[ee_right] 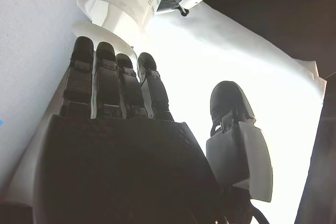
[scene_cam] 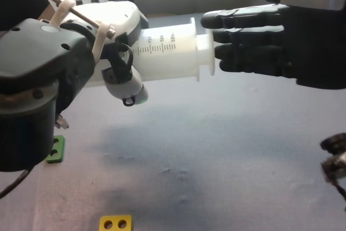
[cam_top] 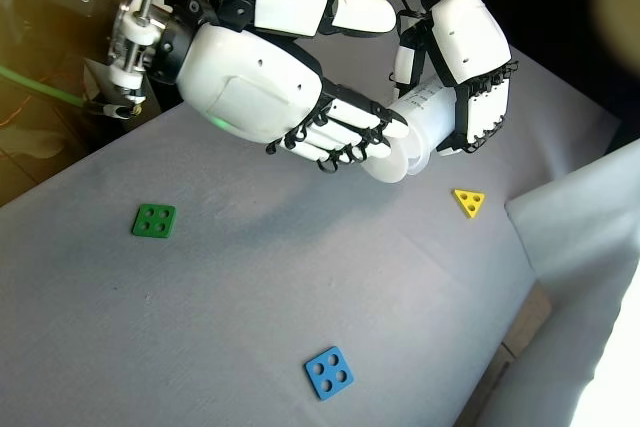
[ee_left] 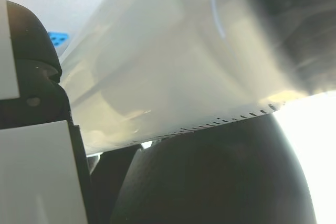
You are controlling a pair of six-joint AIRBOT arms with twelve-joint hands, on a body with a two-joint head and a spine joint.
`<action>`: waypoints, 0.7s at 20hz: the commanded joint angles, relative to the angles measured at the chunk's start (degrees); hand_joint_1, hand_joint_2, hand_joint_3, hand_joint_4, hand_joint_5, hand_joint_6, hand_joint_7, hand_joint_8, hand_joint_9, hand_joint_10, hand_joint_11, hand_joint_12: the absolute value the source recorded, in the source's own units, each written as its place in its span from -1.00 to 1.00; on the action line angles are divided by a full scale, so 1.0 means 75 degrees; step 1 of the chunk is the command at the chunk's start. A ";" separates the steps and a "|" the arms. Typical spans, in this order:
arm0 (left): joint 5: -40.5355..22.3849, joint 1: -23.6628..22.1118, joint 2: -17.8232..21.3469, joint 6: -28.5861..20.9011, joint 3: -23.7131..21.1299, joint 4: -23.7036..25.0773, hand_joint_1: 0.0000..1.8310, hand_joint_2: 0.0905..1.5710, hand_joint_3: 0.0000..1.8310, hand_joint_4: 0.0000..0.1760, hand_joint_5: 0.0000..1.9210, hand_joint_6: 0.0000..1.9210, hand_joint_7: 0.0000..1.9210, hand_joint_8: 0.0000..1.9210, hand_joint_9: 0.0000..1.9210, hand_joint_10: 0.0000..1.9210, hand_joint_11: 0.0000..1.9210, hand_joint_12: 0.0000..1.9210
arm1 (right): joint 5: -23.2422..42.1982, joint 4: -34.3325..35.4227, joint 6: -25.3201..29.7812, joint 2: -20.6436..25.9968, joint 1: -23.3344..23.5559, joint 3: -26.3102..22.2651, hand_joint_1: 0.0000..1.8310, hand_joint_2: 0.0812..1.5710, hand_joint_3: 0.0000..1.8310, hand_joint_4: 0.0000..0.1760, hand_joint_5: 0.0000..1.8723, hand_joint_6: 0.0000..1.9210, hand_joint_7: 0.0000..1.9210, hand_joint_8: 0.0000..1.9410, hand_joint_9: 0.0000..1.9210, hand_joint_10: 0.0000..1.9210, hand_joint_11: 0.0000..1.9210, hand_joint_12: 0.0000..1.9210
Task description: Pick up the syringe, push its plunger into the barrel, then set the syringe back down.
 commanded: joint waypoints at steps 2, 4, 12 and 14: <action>0.0501 -0.0170 -0.0098 -0.0204 -0.0054 0.0877 0.48 0.51 -1.00 -1.00 -0.22 0.17 -0.17 0.43 -0.23 0.58 -0.38 0.44 | 0.1042 0.0236 -0.0003 -0.0463 0.0097 -0.0075 -1.00 0.52 -1.00 -1.00 -0.83 -1.00 -0.84 -1.00 -0.88 -1.00 -1.00 -0.69; 0.0501 -0.0165 -0.0098 -0.0198 -0.0052 0.0874 0.48 0.50 -1.00 -1.00 -0.22 0.20 -0.16 0.41 -0.22 0.56 -0.37 0.44 | 0.1159 0.0236 -0.0068 -0.0497 0.0115 -0.0059 -1.00 0.53 -1.00 -1.00 -0.83 -1.00 -0.85 -1.00 -0.89 -1.00 -1.00 -0.73; 0.0501 -0.0184 -0.0098 -0.0172 -0.0069 0.0874 0.48 0.50 -1.00 -1.00 -0.21 0.21 -0.16 0.40 -0.20 0.53 -0.37 0.43 | 0.0954 0.0236 -0.1274 0.0727 0.0550 -0.0062 -1.00 0.52 -1.00 -1.00 -0.83 -1.00 -0.85 -1.00 -0.89 -1.00 -1.00 -0.71; 0.0501 -0.0204 -0.0099 -0.0172 -0.0072 0.0924 0.48 0.50 -1.00 -1.00 -0.24 0.23 -0.16 0.41 -0.21 0.55 -0.38 0.44 | 0.0954 0.0236 -0.2315 0.1172 0.0572 -0.0061 -1.00 0.52 -1.00 -1.00 -0.83 -1.00 -0.84 -1.00 -0.88 -1.00 -1.00 -0.68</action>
